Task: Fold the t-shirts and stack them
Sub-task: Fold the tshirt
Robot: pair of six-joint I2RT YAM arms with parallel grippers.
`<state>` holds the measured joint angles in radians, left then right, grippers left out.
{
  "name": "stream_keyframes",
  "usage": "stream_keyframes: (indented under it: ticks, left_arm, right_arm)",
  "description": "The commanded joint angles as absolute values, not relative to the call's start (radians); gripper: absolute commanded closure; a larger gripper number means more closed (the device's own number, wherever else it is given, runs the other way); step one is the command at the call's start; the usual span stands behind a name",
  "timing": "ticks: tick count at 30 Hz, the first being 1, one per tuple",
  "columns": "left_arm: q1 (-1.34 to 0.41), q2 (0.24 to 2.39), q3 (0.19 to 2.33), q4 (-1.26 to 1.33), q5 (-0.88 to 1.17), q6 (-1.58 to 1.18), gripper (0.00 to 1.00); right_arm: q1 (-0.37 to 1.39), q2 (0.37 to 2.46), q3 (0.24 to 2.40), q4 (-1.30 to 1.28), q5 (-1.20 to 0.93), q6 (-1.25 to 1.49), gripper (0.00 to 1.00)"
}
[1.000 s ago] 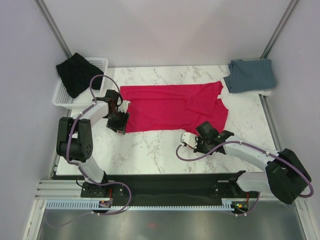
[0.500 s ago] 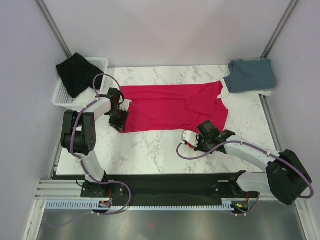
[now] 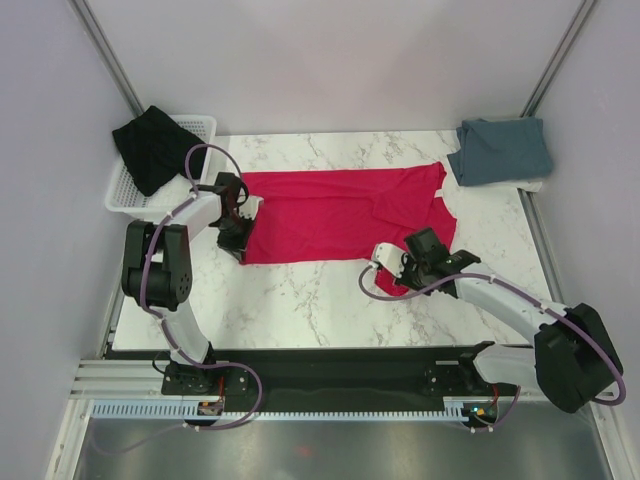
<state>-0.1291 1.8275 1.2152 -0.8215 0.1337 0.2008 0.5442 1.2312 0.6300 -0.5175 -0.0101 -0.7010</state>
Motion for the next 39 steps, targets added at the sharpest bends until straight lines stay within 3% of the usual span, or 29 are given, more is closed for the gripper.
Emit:
stream_keyframes:
  ticks: [1,15,34,36,37,39]
  left_arm:
    - [-0.124,1.787,1.285,-0.851,0.138,0.21,0.98]
    - [-0.121,1.953,1.686,-1.006,0.236,0.233,0.98]
    - [-0.055,2.367,2.269,-1.028,0.146,0.238,0.98]
    - [-0.057,2.385,2.278,-1.019,0.123,0.23,0.89]
    - [-0.058,2.391,2.276,-1.016,0.114,0.226,0.66]
    - [-0.061,2.399,2.272,-1.014,0.101,0.229,0.51]
  right_arm:
    - [0.494,1.203,0.774,-0.494,0.029,-0.686,1.0]
    - [0.324,1.39,1.147,-0.379,0.064,-0.718,1.0]
    - [0.193,1.994,1.716,-0.256,0.048,-0.681,1.0]
    - [0.192,2.084,1.762,-0.255,0.072,-0.675,0.96]
    - [0.196,2.115,1.816,-0.255,0.102,-0.669,0.9]
    - [0.198,2.166,1.876,-0.256,0.193,-0.635,0.72]
